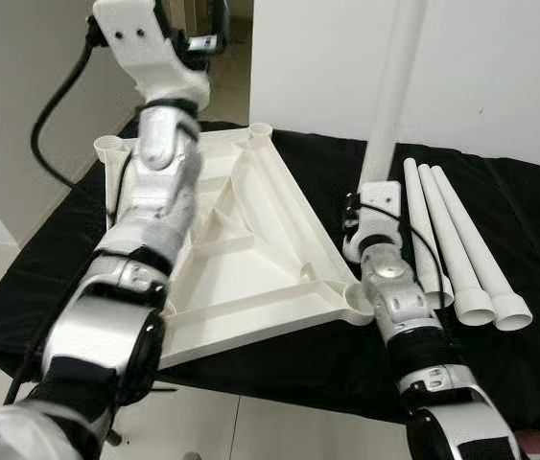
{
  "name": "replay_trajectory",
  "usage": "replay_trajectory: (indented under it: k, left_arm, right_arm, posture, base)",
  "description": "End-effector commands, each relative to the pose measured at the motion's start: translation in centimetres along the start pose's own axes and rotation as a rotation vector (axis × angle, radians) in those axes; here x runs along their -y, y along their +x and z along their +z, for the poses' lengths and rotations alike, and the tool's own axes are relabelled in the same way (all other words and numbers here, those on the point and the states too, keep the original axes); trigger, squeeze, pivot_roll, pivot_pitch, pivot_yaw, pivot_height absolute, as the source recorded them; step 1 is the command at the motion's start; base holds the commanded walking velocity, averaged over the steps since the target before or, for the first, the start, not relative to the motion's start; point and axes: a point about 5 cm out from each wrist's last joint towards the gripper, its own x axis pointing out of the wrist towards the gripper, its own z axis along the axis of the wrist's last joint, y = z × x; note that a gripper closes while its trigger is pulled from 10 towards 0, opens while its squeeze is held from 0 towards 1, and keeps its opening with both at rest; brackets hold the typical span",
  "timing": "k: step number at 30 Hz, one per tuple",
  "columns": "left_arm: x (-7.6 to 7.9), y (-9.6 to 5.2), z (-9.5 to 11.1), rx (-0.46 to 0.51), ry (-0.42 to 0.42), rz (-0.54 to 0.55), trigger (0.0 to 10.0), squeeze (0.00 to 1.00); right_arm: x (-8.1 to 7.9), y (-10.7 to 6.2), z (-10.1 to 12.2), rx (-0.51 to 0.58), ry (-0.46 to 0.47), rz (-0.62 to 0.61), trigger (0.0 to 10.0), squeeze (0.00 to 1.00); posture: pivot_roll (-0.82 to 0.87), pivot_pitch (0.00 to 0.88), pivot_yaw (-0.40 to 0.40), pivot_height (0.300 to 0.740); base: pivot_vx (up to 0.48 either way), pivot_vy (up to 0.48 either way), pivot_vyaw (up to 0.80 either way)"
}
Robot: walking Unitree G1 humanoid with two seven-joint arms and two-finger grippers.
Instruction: Building children table
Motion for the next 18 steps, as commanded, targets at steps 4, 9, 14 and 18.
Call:
replay_trajectory:
  k: [4, 9, 14, 18]
  left_arm:
    - [-8.3, -2.0, 1.9, -0.142, -0.129, 0.125, 10.0, 0.00]
    - [-8.1, -2.2, 1.6, -0.152, -0.136, 0.124, 10.0, 0.00]
    - [-8.0, -2.5, 1.3, -0.169, -0.147, 0.121, 10.0, 0.00]
    - [-7.9, -2.7, 1.1, -0.181, -0.147, 0.112, 10.0, 0.00]
  right_arm:
    - [1.2, 0.2, 1.3, 0.082, 0.033, -0.046, 10.0, 0.00]
    - [1.4, 0.3, 1.3, 0.083, 0.030, -0.049, 10.0, 0.00]
    - [1.5, 0.2, 1.3, 0.085, 0.026, -0.050, 10.0, 0.00]
    - [1.6, 0.1, 1.2, 0.084, 0.025, -0.051, 10.0, 0.00]
  posture:
    - [0.05, 0.000, 0.000, 0.740]
    - [0.05, 0.000, 0.000, 0.740]
    - [0.05, 0.000, 0.000, 0.740]
    - [0.05, 0.000, 0.000, 0.740]
  base:
    - [0.000, 0.000, 0.00]
    - [0.000, 0.000, 0.00]
    - [0.000, 0.000, 0.00]
    - [0.000, 0.000, 0.00]
